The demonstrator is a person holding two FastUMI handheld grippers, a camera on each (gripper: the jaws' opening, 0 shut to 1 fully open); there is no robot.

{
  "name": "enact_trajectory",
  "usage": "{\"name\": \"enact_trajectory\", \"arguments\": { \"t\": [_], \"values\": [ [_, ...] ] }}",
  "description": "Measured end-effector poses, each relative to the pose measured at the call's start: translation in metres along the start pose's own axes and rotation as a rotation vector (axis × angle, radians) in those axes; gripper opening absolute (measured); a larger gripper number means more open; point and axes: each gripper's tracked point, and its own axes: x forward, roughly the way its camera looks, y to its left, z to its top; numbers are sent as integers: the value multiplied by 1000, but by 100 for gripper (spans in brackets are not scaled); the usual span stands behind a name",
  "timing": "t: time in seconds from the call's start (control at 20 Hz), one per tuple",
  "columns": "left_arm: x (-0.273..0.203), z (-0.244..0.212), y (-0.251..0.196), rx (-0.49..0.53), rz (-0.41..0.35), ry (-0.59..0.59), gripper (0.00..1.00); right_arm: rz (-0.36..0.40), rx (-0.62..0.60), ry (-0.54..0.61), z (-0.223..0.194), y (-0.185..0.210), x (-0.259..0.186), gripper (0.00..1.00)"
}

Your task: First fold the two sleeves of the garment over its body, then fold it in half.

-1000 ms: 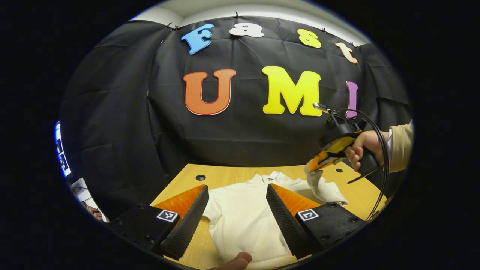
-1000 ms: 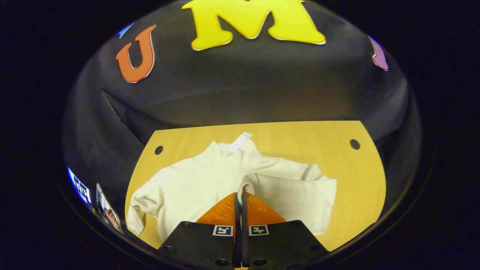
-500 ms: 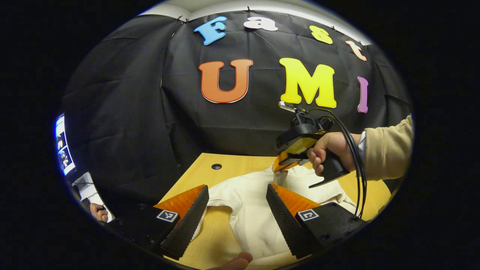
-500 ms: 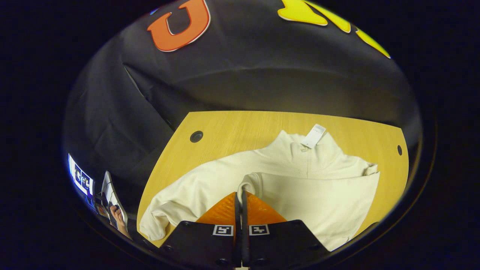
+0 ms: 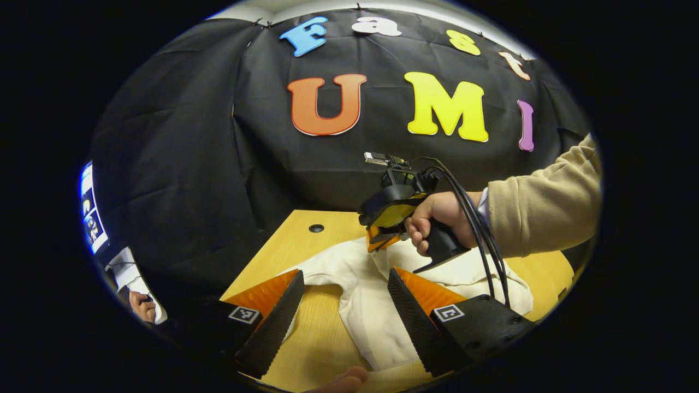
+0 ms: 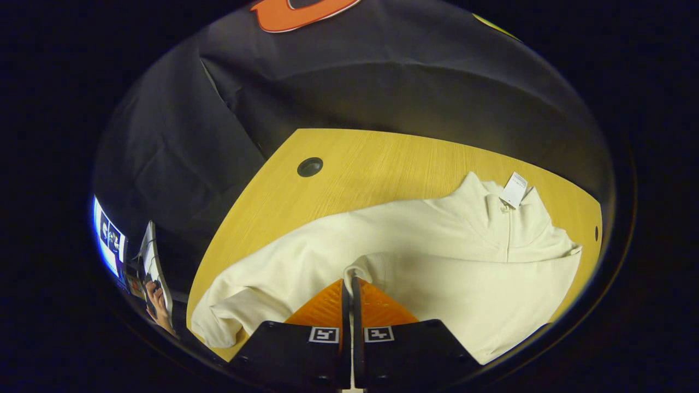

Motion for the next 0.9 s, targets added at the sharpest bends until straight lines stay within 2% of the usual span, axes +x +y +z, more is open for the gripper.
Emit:
{"name": "enact_trajectory", "arguments": {
  "t": [0.05, 0.1, 0.15, 0.2, 0.25, 0.3, 0.35, 0.4, 0.5, 0.55, 0.6, 0.7, 0.75, 0.8, 0.85, 0.9],
  "values": [
    [0, -3, -1, -5, -5, 7, 100, 2, 2, 7, -1, 0, 1, 2],
    [-1, -5, 1, -9, 7, 11, 99, 51, 26, 2, 1, 10, -1, 4],
    [-1, -5, 7, -10, 27, 8, 99, 115, 68, -9, 8, 20, -13, 13],
    [-2, -5, 10, -8, 38, 10, 100, 139, 83, -15, 8, 26, -18, 23],
    [0, -4, 13, 0, 48, 12, 100, 146, 77, -27, 11, 26, -27, 44],
    [0, -3, 16, 10, 65, 12, 99, 144, 64, -42, 12, 23, -34, 55],
    [0, -1, 18, 18, 74, 13, 99, 143, 52, -56, 15, 21, -46, 75],
    [1, 1, 21, 25, 83, 9, 99, 141, 48, -70, 16, 19, -55, 75],
    [2, 4, 30, 35, 121, 6, 99, 130, 27, -94, 18, 10, -78, 89],
    [3, 4, 36, 23, 139, 14, 99, 111, 7, -106, 18, 0, -94, 88],
    [3, 4, 41, -2, 157, 19, 99, 101, -10, -118, 17, -6, -108, 94],
    [5, 5, 50, -73, 187, 29, 99, 101, -38, -141, 11, -18, -138, 94],
    [6, 7, 58, -101, 216, 30, 99, 94, -50, -153, 6, -25, -152, 88],
    [6, 6, 70, -127, 252, 37, 99, 104, -61, -158, -1, -31, -167, 89],
    [5, 4, 81, -147, 291, 44, 99, 111, -66, -163, -9, -36, -180, 94],
    [2, -1, 96, -170, 340, 57, 99, 112, -68, -170, -17, -45, -191, 89]
  ]
}}
